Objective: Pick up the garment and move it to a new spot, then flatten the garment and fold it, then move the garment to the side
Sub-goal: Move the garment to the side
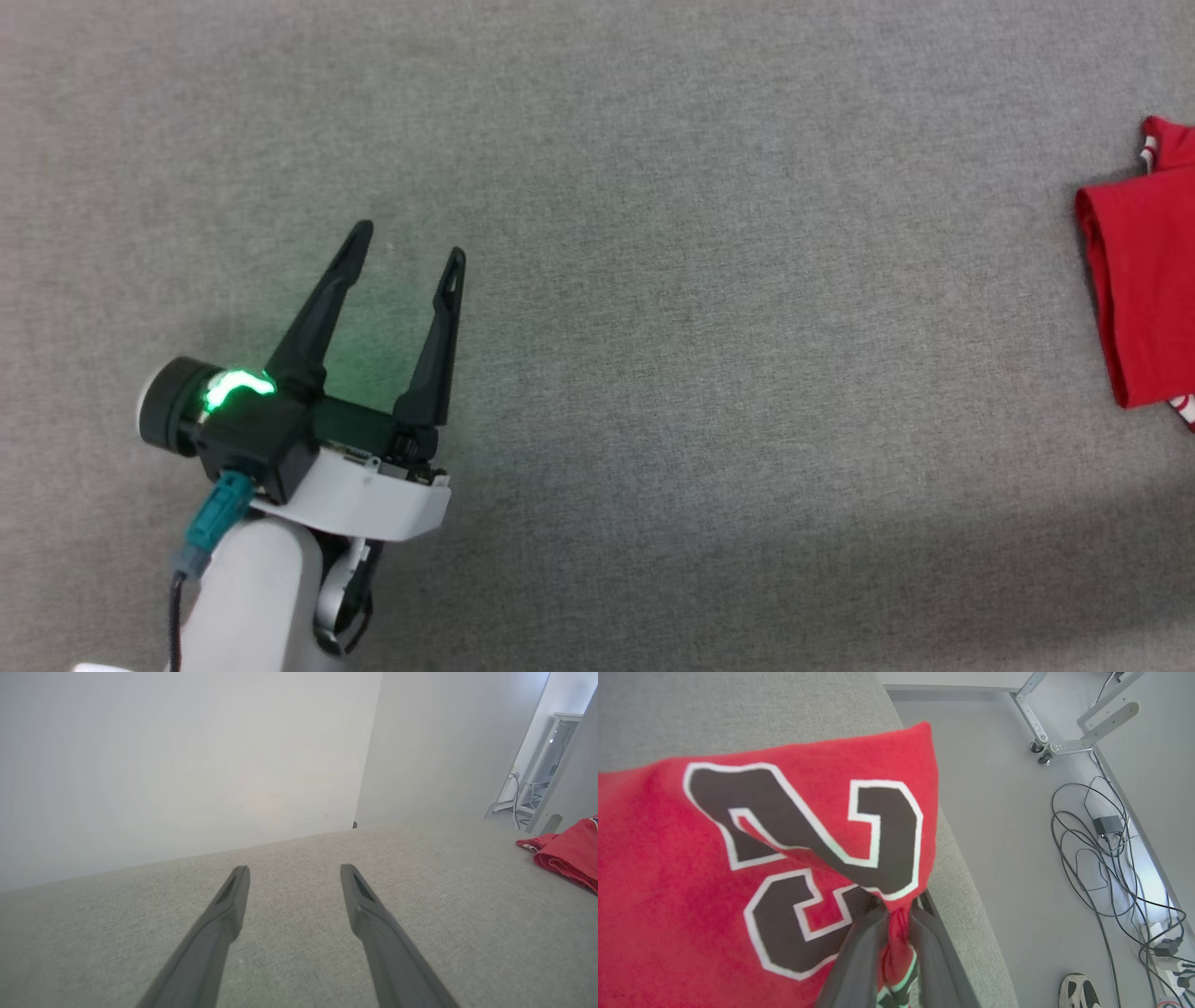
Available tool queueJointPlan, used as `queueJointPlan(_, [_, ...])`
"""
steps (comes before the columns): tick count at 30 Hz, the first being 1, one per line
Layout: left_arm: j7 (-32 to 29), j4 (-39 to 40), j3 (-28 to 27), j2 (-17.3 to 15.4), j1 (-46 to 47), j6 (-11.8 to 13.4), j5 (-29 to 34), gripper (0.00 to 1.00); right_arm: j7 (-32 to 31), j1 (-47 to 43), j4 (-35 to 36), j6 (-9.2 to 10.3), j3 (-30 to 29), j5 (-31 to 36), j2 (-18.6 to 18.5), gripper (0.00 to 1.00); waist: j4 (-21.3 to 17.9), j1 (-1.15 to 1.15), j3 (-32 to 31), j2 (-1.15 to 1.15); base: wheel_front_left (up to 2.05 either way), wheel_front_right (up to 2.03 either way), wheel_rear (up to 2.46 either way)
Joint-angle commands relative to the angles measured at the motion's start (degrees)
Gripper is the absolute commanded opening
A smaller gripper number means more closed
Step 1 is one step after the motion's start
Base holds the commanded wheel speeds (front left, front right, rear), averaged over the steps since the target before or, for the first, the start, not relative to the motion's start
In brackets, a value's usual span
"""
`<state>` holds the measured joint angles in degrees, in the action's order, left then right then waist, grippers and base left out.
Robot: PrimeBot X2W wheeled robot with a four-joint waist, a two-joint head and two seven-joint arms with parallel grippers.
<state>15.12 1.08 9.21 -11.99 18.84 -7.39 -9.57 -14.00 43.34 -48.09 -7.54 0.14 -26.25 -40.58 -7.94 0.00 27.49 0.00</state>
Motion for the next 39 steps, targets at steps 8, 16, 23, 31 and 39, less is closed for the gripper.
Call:
queueJointPlan(8, [-0.34,0.35,0.98,-1.24,2.44,-0.12,0.24,1.00,4.04,4.19,-4.82,0.11,1.01,2.07,1.50,0.00,-1.49,0.00,1.72,0.00,0.00,0.00,0.00])
queueJointPlan(16, [-0.17,-2.12,1.24,-0.89,2.44,0.23,-0.51,1.00,6.80,5.75,-8.21,0.12,1.86,2.39,1.98,1.00,-0.61,0.00,-0.22,0.00,0.00,0.00,0.00])
queueJointPlan(23, [0.06,-6.25,1.17,-0.38,0.62,0.70,-0.49,1.00,9.03,2.73,-7.47,0.12,4.62,1.21,3.38,1.00,2.08,0.00,-6.11,0.00,0.00,0.00,0.00])
queueJointPlan(31, [0.08,-7.29,0.02,0.16,-3.09,0.62,-1.25,1.00,9.91,-1.64,-2.01,0.12,9.60,-1.36,7.07,1.00,4.98,0.00,-13.06,0.00,0.00,0.00,0.00])
queueJointPlan(39, [-0.02,-8.05,-2.75,0.62,-9.03,0.99,-1.83,1.00,10.02,-6.78,6.10,0.12,15.75,-4.62,12.33,1.00,8.11,0.00,-19.49,0.00,0.00,0.00,0.00])
